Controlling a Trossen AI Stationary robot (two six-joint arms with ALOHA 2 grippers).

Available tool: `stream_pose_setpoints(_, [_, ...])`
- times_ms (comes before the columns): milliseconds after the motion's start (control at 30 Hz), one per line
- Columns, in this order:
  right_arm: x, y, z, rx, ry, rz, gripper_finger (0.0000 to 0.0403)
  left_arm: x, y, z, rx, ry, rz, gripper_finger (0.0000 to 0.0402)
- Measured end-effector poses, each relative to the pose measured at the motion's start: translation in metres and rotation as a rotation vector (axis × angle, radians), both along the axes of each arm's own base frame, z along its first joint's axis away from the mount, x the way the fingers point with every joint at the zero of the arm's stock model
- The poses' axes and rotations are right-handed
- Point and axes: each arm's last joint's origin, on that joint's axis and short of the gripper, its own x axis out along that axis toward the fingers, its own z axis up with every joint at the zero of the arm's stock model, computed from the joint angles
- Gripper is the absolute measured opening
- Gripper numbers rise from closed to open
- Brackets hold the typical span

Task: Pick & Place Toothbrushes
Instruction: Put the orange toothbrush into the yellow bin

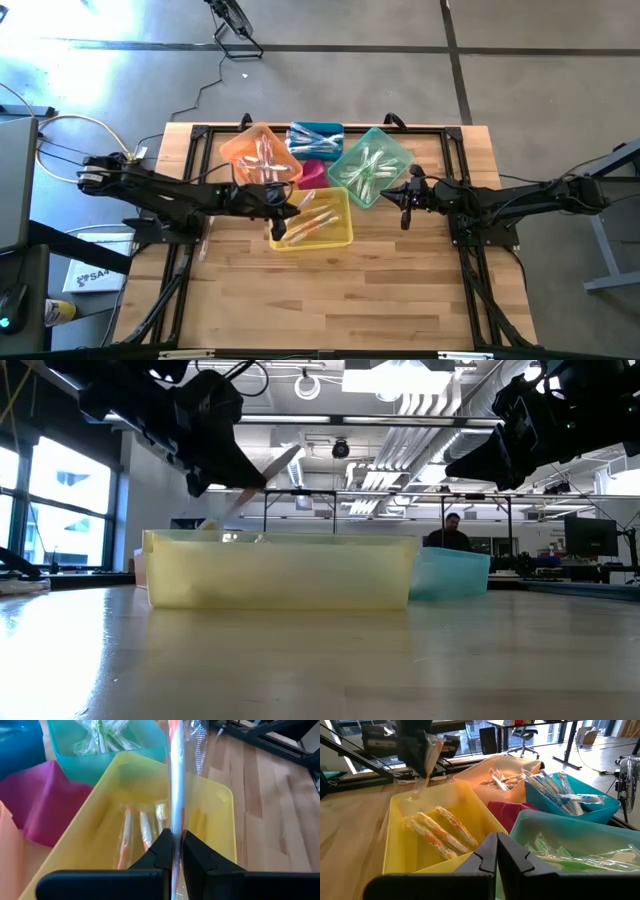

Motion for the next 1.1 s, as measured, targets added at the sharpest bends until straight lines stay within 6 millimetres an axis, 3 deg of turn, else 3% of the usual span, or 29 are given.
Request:
stream_pose_setpoints(733, [0.000, 0.000, 0.000, 0.000, 0.000, 0.000, 0.0004, 0.024, -0.001, -0.032, 0.088, 0.055, -0.041, 0.0016])
stream_pose_setpoints(1100, [0.000, 0.000, 0.000, 0.000, 0.000, 0.000, 0.0004, 0.024, -0.001, -0.033, 0.088, 0.057, -0.041, 0.0018])
